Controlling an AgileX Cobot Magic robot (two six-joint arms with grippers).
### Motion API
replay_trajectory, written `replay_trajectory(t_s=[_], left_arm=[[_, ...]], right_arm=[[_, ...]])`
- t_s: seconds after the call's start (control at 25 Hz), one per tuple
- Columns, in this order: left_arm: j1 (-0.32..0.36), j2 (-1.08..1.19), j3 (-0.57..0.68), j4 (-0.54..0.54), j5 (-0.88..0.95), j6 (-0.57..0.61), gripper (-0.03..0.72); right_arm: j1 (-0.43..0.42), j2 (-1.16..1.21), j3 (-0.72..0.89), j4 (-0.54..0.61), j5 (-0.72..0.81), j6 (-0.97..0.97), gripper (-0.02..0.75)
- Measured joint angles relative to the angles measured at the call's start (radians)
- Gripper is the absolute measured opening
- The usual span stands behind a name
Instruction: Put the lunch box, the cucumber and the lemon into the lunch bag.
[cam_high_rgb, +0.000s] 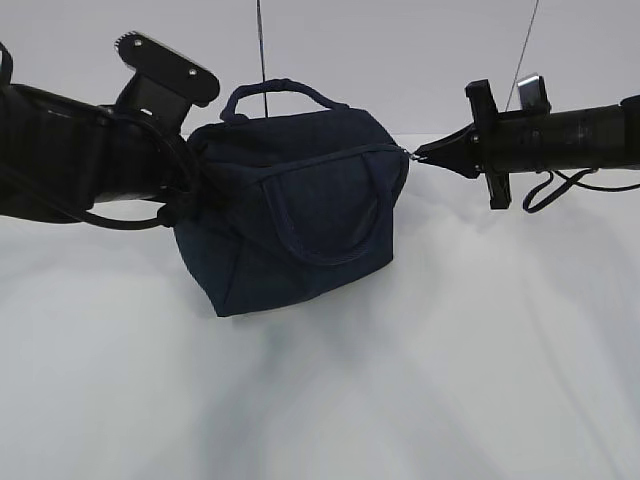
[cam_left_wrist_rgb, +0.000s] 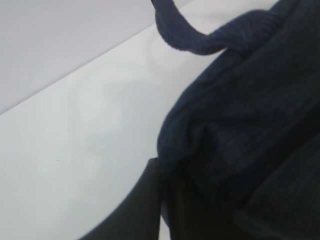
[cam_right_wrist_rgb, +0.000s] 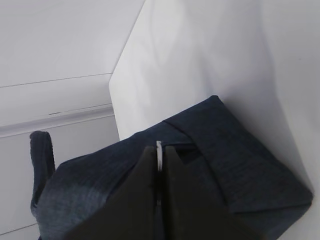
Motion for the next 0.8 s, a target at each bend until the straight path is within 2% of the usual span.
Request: replay_trajectory(t_s=[0.64,0.8], left_arm=[[0.000,0.000,0.000,0.000,0.063,0.000,-0.010],[0.000,0.000,0.000,0.000,0.093,0.000,-0.010]], right_arm=[[0.039,0.000,-0.023,-0.039,0.006,-0.120,0.000],[0.062,0.000,-0.029,-0.082,0.004,-0.146,0.000]])
